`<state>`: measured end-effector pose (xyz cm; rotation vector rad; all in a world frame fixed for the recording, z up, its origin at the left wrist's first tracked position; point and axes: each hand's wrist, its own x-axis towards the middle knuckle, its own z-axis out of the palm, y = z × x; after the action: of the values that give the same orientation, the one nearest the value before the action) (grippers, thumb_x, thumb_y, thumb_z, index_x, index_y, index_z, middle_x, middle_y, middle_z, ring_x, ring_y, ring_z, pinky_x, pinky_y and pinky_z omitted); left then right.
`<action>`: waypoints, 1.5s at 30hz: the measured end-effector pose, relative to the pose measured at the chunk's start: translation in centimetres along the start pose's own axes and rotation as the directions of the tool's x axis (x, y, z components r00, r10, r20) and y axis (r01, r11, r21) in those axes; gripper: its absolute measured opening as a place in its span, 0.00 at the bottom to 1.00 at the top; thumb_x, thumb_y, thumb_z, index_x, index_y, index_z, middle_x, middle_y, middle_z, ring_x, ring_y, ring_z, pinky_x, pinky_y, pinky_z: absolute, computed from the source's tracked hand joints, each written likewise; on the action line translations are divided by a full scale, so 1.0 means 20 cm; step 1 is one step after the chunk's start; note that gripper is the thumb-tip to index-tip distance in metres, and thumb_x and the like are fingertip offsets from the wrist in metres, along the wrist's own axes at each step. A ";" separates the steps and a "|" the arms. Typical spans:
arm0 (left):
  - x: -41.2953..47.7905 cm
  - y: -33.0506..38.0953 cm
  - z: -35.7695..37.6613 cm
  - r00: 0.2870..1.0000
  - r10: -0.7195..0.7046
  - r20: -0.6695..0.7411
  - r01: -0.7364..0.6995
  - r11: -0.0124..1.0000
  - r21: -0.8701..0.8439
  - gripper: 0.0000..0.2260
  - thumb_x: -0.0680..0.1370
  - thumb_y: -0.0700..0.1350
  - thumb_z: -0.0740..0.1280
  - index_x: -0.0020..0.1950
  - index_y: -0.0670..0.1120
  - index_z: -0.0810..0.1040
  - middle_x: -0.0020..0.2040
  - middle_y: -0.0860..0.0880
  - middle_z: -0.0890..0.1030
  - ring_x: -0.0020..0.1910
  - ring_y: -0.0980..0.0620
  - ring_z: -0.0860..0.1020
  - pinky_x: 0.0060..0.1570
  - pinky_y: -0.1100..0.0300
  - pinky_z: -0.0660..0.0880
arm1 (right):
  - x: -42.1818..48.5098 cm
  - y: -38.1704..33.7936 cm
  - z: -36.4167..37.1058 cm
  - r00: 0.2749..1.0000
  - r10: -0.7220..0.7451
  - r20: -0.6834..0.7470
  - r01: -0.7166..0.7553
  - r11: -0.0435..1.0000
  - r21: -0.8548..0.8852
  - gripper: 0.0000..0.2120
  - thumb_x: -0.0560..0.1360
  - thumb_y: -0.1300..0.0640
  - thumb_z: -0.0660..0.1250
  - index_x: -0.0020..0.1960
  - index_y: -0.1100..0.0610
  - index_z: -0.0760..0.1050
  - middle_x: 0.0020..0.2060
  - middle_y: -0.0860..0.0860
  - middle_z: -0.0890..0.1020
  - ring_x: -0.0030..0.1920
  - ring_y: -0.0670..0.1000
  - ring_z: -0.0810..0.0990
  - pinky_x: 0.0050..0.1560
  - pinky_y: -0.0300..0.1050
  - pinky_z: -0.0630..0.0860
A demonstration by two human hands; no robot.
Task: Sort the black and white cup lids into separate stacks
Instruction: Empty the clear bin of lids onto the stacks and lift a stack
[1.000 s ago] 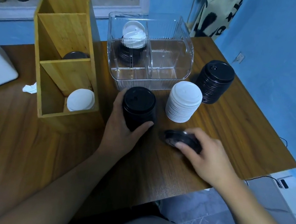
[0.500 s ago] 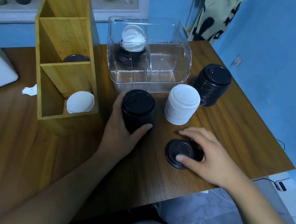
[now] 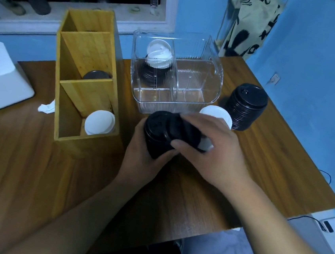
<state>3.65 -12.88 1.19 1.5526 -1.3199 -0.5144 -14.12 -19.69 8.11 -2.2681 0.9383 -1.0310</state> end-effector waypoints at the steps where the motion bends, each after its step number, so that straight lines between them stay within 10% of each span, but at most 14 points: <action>1: 0.00 0.01 0.00 1.000 0.000 -0.005 0.000 1.000 -0.005 0.39 0.72 0.57 0.78 0.73 0.66 0.57 0.67 0.73 0.67 0.68 0.68 0.70 0.63 0.73 0.70 | 0.05 -0.02 0.04 1.000 -0.014 0.007 0.014 0.999 -0.045 0.26 0.72 0.39 0.71 0.67 0.51 0.80 0.62 0.45 0.81 0.63 0.47 0.76 0.67 0.35 0.66; 24: -0.01 -0.01 0.00 1.000 0.004 0.021 -0.004 1.000 0.001 0.46 0.74 0.53 0.76 0.83 0.48 0.52 0.78 0.60 0.65 0.76 0.62 0.66 0.71 0.62 0.69 | 0.08 -0.01 0.19 0.957 -0.158 0.243 0.234 0.915 -0.330 0.29 0.82 0.36 0.58 0.73 0.54 0.75 0.74 0.53 0.72 0.73 0.56 0.69 0.71 0.55 0.69; 33: 0.00 -0.01 -0.01 0.996 -0.084 0.017 0.083 0.996 0.043 0.49 0.69 0.57 0.80 0.79 0.65 0.50 0.71 0.76 0.60 0.75 0.71 0.60 0.70 0.76 0.57 | 0.87 -0.01 0.16 0.989 0.006 0.149 0.037 0.957 -0.287 0.15 0.79 0.47 0.66 0.64 0.50 0.80 0.60 0.48 0.83 0.61 0.52 0.79 0.63 0.47 0.72; 45: 0.01 -0.02 -0.02 0.993 -0.119 0.023 0.119 0.993 0.020 0.51 0.70 0.57 0.80 0.70 0.81 0.42 0.69 0.81 0.61 0.72 0.75 0.62 0.68 0.78 0.57 | 1.53 0.06 0.41 0.803 0.310 0.509 0.134 0.738 -0.661 0.37 0.74 0.36 0.71 0.76 0.54 0.68 0.72 0.58 0.73 0.70 0.61 0.72 0.67 0.54 0.70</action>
<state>4.22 -13.02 0.97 1.6519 -1.2583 -0.5984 6.52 -42.14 16.50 -2.7997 1.2396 0.1843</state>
